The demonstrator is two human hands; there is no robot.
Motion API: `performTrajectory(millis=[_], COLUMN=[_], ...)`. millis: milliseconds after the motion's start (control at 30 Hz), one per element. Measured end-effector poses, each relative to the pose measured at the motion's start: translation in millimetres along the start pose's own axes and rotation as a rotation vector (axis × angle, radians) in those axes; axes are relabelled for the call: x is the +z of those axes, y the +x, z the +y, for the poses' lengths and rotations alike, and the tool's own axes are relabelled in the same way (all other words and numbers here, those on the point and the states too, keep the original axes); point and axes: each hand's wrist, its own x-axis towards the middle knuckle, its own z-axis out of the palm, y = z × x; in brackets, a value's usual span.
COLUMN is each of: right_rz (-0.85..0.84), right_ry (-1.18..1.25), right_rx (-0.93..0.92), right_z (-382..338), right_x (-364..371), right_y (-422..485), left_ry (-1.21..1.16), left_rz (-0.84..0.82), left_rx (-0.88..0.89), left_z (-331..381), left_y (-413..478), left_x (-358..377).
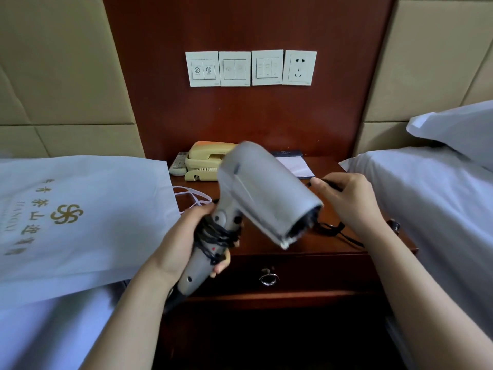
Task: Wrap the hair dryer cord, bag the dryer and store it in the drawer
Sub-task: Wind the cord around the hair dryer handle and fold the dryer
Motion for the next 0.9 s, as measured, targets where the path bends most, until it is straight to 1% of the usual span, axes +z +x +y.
performTrajectory(millis=[33, 67, 100, 200, 300, 367, 433, 533, 700, 900], right_rz=[-0.024, -0.052, -0.078, -0.147, -0.203, -0.213, -0.189, -0.156, -0.121, -0.137], right_ry=[-0.050, -0.091, -0.123, -0.267, -0.420, -0.439, -0.396, -0.346, -0.253, -0.141], right_rx=[-0.011, -0.019, -0.026, -0.078, -0.211, -0.311, -0.434, -0.536, -0.581, -0.591], right_z=[-1.1, -2.6, -4.4, -10.8, -15.5, -20.6, -25.8, -33.1, -50.6, -75.9], right_x=[-1.6, -2.8, -4.2, -7.7, -2.6, 3.4, 7.4, 5.2, 0.3, -4.4], right_y=[-2.2, -4.7, -7.4, -14.4, -23.9, -32.5, -39.1, -40.8, -39.0, -34.8], left_ry=[-0.043, -0.060, -0.062, -0.097, -0.210, -0.267, -0.276, -0.147, 0.091, 0.441], left_rz=[-0.096, -0.130, -0.119, -0.020, 0.079, 0.174, 0.249, 0.308, 0.430, 0.413], left_rx=[0.031, 0.052, 0.061, 0.085, 0.066, 0.044, 0.010, -0.016, 0.102, 0.151], left_z=[-1.2, -3.9, -3.9, -6.1, -4.1, -4.2, -6.1, -9.0, -10.4, -14.5], left_y=[-5.0, -8.4, -8.9, 1.0, 6.5, 7.0, 7.6, 7.3, 1.2, 0.5], left_x=[-4.1, -11.5, -15.5, -22.6, -25.5, -29.1, -35.1, -40.0, -27.2, -15.4])
